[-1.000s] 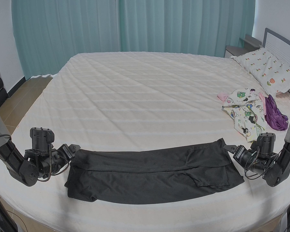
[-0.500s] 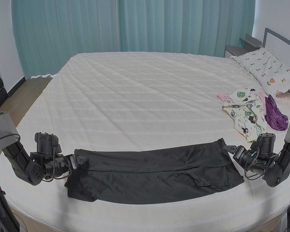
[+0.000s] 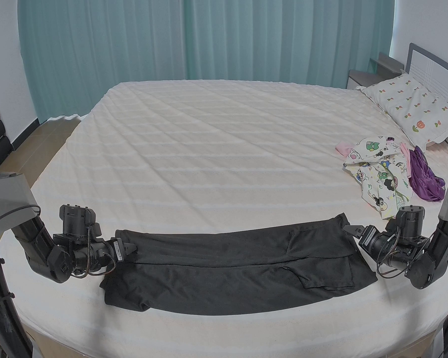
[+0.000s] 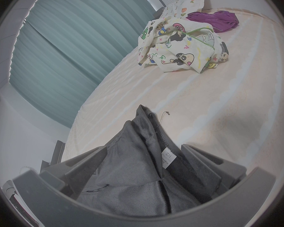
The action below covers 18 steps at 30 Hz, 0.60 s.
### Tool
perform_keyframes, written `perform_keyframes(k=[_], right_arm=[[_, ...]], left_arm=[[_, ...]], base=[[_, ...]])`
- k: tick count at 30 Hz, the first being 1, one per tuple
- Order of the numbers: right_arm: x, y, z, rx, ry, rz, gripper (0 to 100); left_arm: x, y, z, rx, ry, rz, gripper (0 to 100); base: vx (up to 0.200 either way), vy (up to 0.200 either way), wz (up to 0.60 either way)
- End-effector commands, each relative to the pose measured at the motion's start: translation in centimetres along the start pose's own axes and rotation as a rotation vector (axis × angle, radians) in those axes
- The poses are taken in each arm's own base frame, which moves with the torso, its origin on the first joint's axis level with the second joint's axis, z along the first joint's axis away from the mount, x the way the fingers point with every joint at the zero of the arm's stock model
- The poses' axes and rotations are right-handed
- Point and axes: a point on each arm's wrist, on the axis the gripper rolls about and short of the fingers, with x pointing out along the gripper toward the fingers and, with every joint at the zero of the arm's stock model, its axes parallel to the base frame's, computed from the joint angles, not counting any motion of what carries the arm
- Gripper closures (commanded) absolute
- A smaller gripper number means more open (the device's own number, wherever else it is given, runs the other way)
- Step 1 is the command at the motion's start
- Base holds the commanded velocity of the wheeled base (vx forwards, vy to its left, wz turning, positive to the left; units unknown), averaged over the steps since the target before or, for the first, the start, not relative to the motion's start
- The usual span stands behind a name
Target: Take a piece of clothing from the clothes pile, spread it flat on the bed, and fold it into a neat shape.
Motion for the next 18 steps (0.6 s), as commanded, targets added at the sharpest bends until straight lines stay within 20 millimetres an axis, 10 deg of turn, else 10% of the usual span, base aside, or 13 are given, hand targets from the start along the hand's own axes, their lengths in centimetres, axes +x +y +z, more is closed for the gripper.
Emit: perform_keyframes(k=[1, 18], right_arm=[[0.0, -0.1, 0.0, 0.001, 0.003, -0.001, 0], [0.0, -0.1, 0.0, 0.003, 0.002, -0.002, 0]], left_arm=[[0.1, 0.1, -0.2, -0.001, 0.006, 0.004, 100], [-3.1, 2.9, 2.0, -0.064, -0.069, 0.075, 100]], base=[[0.0, 0.0, 0.0], [0.0, 0.0, 0.0]])
